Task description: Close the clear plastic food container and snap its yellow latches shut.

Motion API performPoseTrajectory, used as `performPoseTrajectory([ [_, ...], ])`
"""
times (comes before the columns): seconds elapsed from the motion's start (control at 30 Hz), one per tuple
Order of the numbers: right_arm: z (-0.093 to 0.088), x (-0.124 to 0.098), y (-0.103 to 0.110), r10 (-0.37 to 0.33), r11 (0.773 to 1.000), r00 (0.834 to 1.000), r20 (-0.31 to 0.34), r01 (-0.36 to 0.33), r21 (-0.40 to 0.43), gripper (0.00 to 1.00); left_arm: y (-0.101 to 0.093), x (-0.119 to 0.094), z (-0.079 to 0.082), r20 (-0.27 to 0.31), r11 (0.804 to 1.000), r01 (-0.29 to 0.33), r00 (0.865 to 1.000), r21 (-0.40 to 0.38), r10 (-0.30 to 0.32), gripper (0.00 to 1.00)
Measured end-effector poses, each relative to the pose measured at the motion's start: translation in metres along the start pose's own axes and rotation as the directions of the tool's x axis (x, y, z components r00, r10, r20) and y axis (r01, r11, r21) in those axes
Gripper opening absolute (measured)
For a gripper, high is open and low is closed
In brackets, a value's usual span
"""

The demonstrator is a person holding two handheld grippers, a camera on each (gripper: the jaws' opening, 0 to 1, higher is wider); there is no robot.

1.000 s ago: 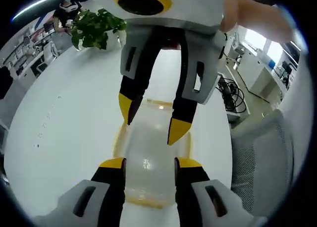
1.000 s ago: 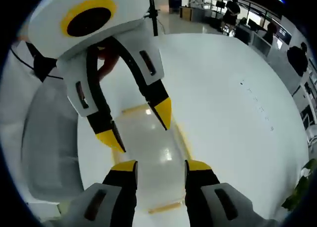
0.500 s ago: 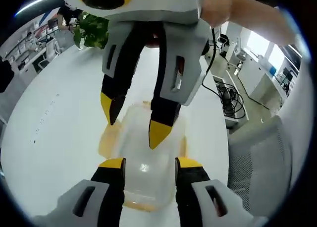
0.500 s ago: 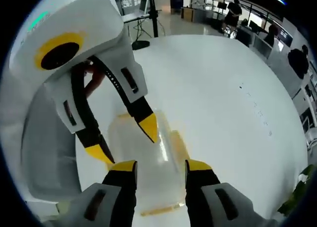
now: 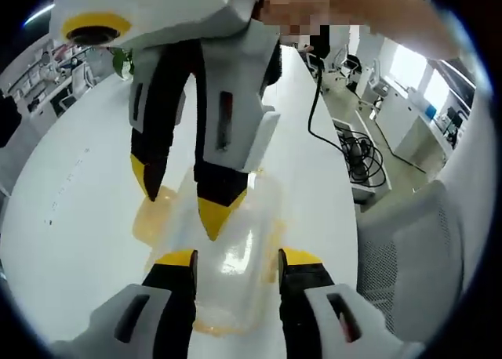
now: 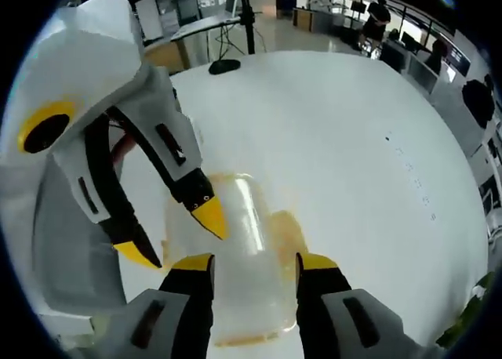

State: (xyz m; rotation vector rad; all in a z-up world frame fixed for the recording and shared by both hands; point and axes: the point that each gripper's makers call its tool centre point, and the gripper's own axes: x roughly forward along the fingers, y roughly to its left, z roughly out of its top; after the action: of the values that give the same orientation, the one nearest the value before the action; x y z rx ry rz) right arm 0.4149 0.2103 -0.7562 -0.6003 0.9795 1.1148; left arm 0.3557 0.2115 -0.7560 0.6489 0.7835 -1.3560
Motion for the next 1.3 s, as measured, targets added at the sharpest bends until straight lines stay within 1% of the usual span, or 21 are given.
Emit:
performPoseTrajectory([
  [0.07,0.002,0.001,0.0,0.012,1.0,1.0,0.008,-0.012,0.009,0.4,-0.002,0.0,0.0,0.0,1.0,0.001,1.0,0.003,-0.001,0.41],
  [0.13,0.0,0.003,-0.001,0.022,1.0,1.0,-0.001,-0.022,0.01,0.4,-0.004,0.001,0.0,0.003,1.0,0.002,1.0,0.002,-0.002,0.41],
  [0.2,-0.005,0.006,0.0,0.038,0.999,0.999,-0.036,-0.038,-0.002,0.4,-0.007,0.004,-0.002,-0.004,1.0,-0.001,1.0,0.017,0.001,0.42],
  [0.23,-0.009,0.008,0.003,0.052,0.999,0.997,-0.057,-0.052,-0.013,0.4,-0.005,0.004,-0.001,-0.003,0.999,-0.016,1.0,0.051,0.016,0.42],
  [0.3,-0.012,0.01,0.003,0.053,0.998,0.996,-0.07,-0.055,-0.03,0.4,-0.006,0.004,-0.002,-0.009,0.998,-0.021,1.0,0.061,0.022,0.42],
  [0.33,-0.008,0.011,0.005,0.066,0.998,0.996,-0.051,-0.067,-0.007,0.4,-0.006,0.004,-0.002,-0.011,0.998,-0.024,1.0,0.064,0.024,0.42],
  [0.37,-0.008,0.012,0.004,0.061,0.998,0.997,-0.048,-0.062,-0.007,0.4,-0.006,0.004,-0.002,-0.011,0.997,-0.029,1.0,0.074,0.029,0.42],
  [0.47,-0.008,0.011,0.004,0.075,0.997,0.996,-0.055,-0.076,-0.012,0.4,-0.006,0.005,-0.003,-0.014,0.992,-0.047,0.999,0.113,0.049,0.42],
  [0.57,-0.007,0.013,0.004,0.091,0.995,0.994,-0.066,-0.093,-0.022,0.4,-0.007,0.005,-0.004,-0.014,0.99,-0.06,0.998,0.127,0.062,0.42],
  [0.67,-0.006,0.014,0.004,0.11,0.993,0.99,-0.086,-0.114,-0.035,0.4,-0.007,0.007,-0.005,-0.021,0.984,-0.078,0.996,0.16,0.082,0.43],
  [0.77,-0.005,0.015,0.005,0.132,0.988,0.985,-0.114,-0.14,-0.063,0.4,-0.007,0.008,-0.005,-0.023,0.978,-0.095,0.995,0.186,0.101,0.43],
  [0.9,-0.005,0.017,0.004,0.158,0.982,0.976,-0.147,-0.171,-0.081,0.4,-0.004,0.01,-0.003,-0.016,0.973,-0.124,0.991,0.194,0.13,0.41],
  [1.07,-0.004,0.019,0.006,0.19,0.97,0.961,-0.203,-0.215,-0.112,0.4,-0.005,0.012,-0.003,-0.03,0.967,-0.137,0.989,0.215,0.147,0.41],
  [1.17,-0.004,0.021,0.006,0.202,0.965,0.952,-0.231,-0.234,-0.119,0.4,-0.004,0.012,-0.004,-0.029,0.964,-0.143,0.988,0.224,0.154,0.41],
  [1.3,-0.004,0.022,0.005,0.224,0.957,0.941,-0.255,-0.262,-0.125,0.39,-0.003,0.013,-0.003,-0.03,0.964,-0.146,0.987,0.222,0.157,0.41],
])
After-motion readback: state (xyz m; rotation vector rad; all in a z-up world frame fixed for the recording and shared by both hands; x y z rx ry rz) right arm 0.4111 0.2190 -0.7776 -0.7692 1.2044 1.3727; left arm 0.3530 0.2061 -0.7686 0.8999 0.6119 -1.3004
